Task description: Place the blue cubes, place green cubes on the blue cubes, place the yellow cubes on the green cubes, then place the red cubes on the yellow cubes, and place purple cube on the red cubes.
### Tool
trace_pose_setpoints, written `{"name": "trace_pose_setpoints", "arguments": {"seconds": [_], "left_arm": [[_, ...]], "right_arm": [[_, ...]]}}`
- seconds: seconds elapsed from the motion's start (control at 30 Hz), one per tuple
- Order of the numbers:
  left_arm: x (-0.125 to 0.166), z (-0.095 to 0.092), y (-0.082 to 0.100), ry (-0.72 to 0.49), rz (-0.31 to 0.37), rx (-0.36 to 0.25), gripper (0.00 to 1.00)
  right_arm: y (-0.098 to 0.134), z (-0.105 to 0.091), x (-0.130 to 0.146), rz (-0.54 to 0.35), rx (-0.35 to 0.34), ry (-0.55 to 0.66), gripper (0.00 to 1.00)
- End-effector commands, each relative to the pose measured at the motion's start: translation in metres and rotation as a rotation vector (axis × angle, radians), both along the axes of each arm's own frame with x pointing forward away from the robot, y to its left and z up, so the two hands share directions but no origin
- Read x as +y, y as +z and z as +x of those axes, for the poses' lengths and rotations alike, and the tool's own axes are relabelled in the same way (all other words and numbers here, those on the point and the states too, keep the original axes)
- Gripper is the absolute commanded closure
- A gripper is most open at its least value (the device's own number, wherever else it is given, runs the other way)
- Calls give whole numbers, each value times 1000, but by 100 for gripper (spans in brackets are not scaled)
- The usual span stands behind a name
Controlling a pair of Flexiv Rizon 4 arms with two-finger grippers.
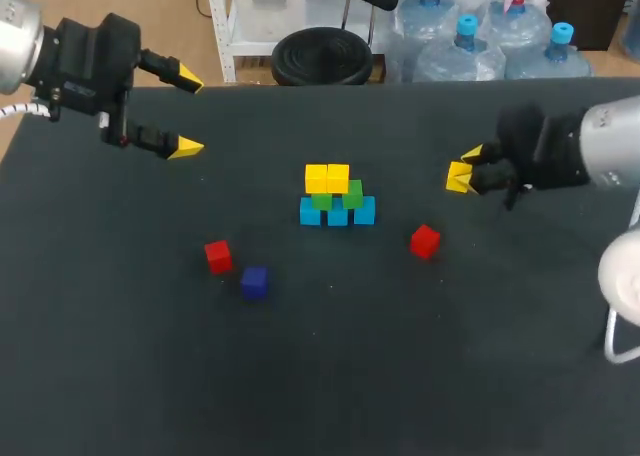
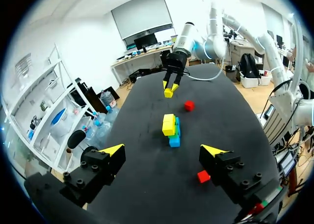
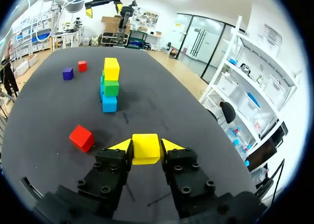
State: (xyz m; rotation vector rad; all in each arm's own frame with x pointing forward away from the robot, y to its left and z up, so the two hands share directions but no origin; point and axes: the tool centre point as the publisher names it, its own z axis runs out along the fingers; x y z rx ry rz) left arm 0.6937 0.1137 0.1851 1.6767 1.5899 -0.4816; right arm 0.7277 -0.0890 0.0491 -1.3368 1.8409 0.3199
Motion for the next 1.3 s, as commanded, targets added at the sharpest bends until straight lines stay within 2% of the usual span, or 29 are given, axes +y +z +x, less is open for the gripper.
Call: {"name": "trace_pose_setpoints", "arguments": {"seconds": [0.03, 0.4, 0.47, 0.53, 0.7, 0.93, 1.3], "left_arm": [[1, -1, -1, -2, -5, -5, 0], [1, -1, -1, -2, -5, -5, 0], [1, -1, -1, -2, -5, -5, 0], [1, -1, -1, -2, -5, -5, 0], [1, -1, -1, -2, -5, -5, 0], [1, -1, -1, -2, -5, -5, 0], [1, -1, -1, -2, -5, -5, 0]], "right_arm": [[6, 3, 4, 11, 107, 112, 100], [23, 0, 15, 107, 195, 150, 100], [27, 0, 15, 148, 215, 166, 100], [30, 0, 15, 140, 216, 174, 100], [35, 1, 14, 188, 241, 196, 100], [36, -1, 15, 209, 270, 260, 100], [26, -4, 16, 172, 312, 365, 100]]}}
